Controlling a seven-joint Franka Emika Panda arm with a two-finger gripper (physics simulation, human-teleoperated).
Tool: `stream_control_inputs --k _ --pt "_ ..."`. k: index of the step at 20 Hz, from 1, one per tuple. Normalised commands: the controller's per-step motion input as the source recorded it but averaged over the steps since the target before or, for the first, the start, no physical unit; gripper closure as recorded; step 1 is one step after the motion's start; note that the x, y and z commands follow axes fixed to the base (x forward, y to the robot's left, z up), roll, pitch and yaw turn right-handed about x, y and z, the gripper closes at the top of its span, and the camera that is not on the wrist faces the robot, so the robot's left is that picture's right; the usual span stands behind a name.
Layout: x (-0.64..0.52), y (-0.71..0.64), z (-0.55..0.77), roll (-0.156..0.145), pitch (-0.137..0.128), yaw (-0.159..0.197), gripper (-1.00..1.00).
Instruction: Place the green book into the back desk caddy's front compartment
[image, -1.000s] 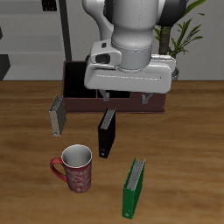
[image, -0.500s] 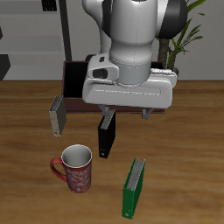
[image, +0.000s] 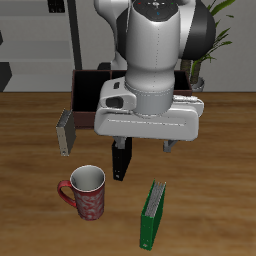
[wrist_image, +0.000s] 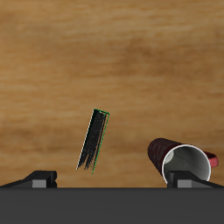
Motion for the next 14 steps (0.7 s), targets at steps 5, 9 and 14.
stream_control_inputs --k 5,9,14 --pt "0.12 -0.02 -0.17 -0.007 -0.016 -0.008 -1.0" --pt "0.08 0.07 -0.31 0.036 -0.047 -0.06 -1.0" --pt "0.04 0.14 -0.22 0.033 -0.025 -0.015 -1.0"
